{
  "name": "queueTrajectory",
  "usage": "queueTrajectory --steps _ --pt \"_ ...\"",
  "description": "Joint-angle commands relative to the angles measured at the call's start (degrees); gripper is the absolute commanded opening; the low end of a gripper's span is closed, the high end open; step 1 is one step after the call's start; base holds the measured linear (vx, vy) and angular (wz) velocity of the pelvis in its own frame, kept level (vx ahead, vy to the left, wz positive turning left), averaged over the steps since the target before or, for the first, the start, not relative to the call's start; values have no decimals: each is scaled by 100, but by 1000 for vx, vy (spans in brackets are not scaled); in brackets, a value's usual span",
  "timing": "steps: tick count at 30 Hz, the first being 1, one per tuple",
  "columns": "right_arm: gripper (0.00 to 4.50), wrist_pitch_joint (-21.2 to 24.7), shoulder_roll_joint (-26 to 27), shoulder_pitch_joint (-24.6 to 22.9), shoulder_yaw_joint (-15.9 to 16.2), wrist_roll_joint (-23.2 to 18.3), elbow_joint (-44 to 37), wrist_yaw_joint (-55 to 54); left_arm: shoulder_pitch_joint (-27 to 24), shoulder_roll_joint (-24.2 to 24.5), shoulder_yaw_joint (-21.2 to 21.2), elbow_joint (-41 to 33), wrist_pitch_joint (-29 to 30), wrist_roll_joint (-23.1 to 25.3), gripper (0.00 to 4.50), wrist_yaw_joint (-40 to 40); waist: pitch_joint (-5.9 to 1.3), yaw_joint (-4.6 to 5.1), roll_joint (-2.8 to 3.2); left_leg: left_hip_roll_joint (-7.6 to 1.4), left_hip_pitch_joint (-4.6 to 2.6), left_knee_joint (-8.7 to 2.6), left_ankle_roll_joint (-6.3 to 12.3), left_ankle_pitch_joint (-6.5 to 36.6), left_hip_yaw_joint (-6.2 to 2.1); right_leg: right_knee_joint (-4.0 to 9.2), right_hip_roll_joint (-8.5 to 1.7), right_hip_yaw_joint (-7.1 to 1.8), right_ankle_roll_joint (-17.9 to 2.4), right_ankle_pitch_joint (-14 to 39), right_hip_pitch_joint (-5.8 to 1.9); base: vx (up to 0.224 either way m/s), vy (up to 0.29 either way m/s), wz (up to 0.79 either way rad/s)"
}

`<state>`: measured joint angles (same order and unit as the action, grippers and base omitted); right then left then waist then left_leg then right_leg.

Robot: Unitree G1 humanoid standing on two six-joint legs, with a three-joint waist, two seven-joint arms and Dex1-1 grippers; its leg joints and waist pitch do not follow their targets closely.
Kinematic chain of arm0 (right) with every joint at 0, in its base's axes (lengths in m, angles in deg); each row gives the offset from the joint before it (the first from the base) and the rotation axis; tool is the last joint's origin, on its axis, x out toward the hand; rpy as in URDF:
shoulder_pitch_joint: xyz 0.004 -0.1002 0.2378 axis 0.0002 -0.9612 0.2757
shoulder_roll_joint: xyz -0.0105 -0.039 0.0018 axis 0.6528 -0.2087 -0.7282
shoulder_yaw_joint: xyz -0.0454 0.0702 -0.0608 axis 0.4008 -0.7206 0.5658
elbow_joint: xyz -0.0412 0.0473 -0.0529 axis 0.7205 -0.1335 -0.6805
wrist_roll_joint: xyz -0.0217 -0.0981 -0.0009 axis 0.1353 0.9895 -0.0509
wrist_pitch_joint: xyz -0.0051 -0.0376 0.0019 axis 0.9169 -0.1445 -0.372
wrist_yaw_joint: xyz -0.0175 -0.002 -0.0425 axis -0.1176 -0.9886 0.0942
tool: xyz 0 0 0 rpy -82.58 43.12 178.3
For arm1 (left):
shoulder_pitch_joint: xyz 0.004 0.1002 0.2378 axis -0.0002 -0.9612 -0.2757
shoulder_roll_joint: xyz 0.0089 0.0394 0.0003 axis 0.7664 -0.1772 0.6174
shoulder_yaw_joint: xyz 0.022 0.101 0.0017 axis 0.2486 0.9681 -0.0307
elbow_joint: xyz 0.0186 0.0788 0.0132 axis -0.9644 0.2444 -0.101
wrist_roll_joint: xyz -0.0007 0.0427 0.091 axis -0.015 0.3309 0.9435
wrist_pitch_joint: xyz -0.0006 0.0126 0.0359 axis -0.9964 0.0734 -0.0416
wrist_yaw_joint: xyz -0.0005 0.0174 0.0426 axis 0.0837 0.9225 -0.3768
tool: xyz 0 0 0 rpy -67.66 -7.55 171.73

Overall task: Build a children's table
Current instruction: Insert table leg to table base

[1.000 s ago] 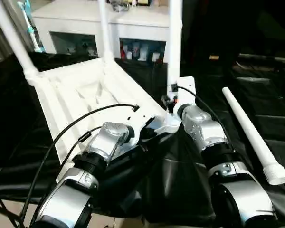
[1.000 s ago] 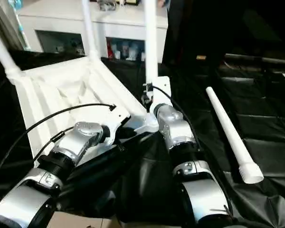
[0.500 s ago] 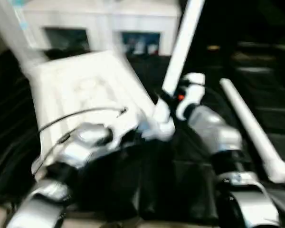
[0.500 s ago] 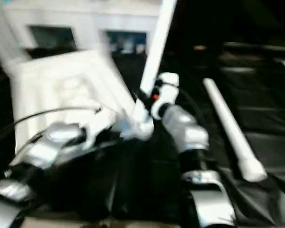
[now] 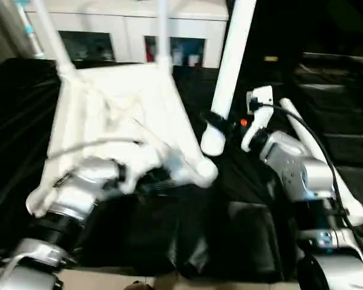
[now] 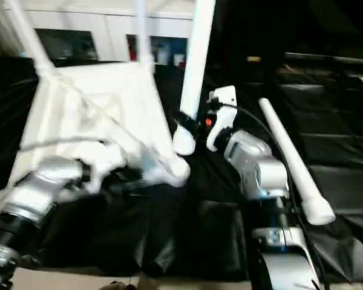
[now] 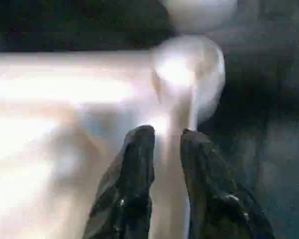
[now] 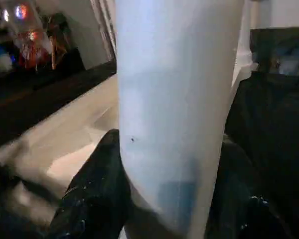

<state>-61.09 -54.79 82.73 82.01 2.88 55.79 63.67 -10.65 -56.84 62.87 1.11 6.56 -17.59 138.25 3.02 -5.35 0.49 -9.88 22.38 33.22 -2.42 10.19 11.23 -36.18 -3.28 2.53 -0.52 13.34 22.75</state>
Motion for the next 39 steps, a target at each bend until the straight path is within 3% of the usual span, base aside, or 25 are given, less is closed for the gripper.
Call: queueTrajectory --steps 1,4,5,6,10,16,22,23,27,31,32,33,38,39 --pt "181 21 -93 -49 149 46 -373 170 100 -66 -486 -542 435 -803 149 117 -396 -23 35 -348 -144 -303 141 404 -159 296 -504 -273 -1444 -944 -314 0 0 0" --pt "181 173 -244 -150 338 -5 -665 388 447 -443 -1134 -950 1244 -1971 166 -239 -406 -41 34 -337 -146 -258 191 323 -138 249 -474 -262 -1620 -1156 -313 0 0 0" --pt "181 177 -247 -154 346 -8 -676 396 462 -458 -1147 -953 1265 -1995 166 -258 -403 -59 31 -334 -149 -246 233 343 -140 270 -477 -266 -1632 -1131 -295 0 0 0" --pt "181 262 -292 -219 491 -71 -913 534 746 -728 -1337 -993 1623 -2400 192 -566 -399 -60 21 -322 -118 -242 280 347 -141 262 -476 -263 -1619 -1061 -320 0 0 0" --pt "181 318 -268 -264 669 -76 -1141 571 1046 -1089 -1342 -913 1887 -2611 213 -804 -387 -84 23 -333 -124 -234 288 393 -159 303 -486 -274 -1458 -675 -316 0 0 0" --pt "181 391 -278 -310 819 -53 -1401 576 1167 -1310 -1128 -994 2299 -2626 258 -960 -400 -98 24 -310 -114 -213 241 376 -170 312 -479 -287 -1320 -638 -330 0 0 0" --pt "181 441 -305 -312 860 -34 -1499 553 1177 -1435 -926 -1060 2419 -2671 322 -1051 -414 -102 20 -314 -119 -200 244 322 -176 293 -462 -277 -1350 -789 -330 0 0 0" --pt "181 451 -322 -308 872 -32 -1504 532 1132 -1502 -911 -1197 2561 -2909 322 -889 -412 -98 -4 -310 -116 -199 249 316 -170 293 -461 -279 -1360 -806 -338 0 0 0" --pt "181 453 -334 -300 883 -17 -1487 515 1059 -1603 -981 -1360 2815 -3263 367 -781 -408 -107 -5 -315 -108 -193 266 318 -163 286 -470 -279 -1441 -743 -331 0 0 0" --pt "181 479 -339 -295 891 -25 -1495 523 1000 -1543 -787 -1311 2626 -2901 400 -792 -394 -112 -10 -313 -112 -198 265 423 -174 323 -469 -287 -1284 -459 -329 0 0 0" --pt "181 482 -339 -288 893 -24 -1494 523 996 -1543 -778 -1300 2620 -2885 400 -788 -390 -111 -2 -311 -113 -200 219 479 -173 331 -473 -289 -1254 -328 -330 0 0 0" --pt "181 485 -340 -278 897 -23 -1493 526 994 -1525 -757 -1288 2614 -2861 364 -786 -392 -107 2 -317 -114 -207 179 505 -178 333 -470 -285 -1238 -255 -331 0 0 0" --pt "181 459 -335 -249 925 -23 -1482 503 994 -1419 -707 -1288 2718 -2901 349 -778 -408 -106 15 -308 -116 -201 149 434 -184 303 -454 -280 -1234 -488 -328 0 0 0" --pt "181 458 -335 -255 927 -33 -1495 498 994 -1407 -715 -1289 2738 -2905 315 -813 -411 -107 15 -303 -116 -192 157 416 -178 300 -455 -282 -1249 -540 -328 0 0 0"
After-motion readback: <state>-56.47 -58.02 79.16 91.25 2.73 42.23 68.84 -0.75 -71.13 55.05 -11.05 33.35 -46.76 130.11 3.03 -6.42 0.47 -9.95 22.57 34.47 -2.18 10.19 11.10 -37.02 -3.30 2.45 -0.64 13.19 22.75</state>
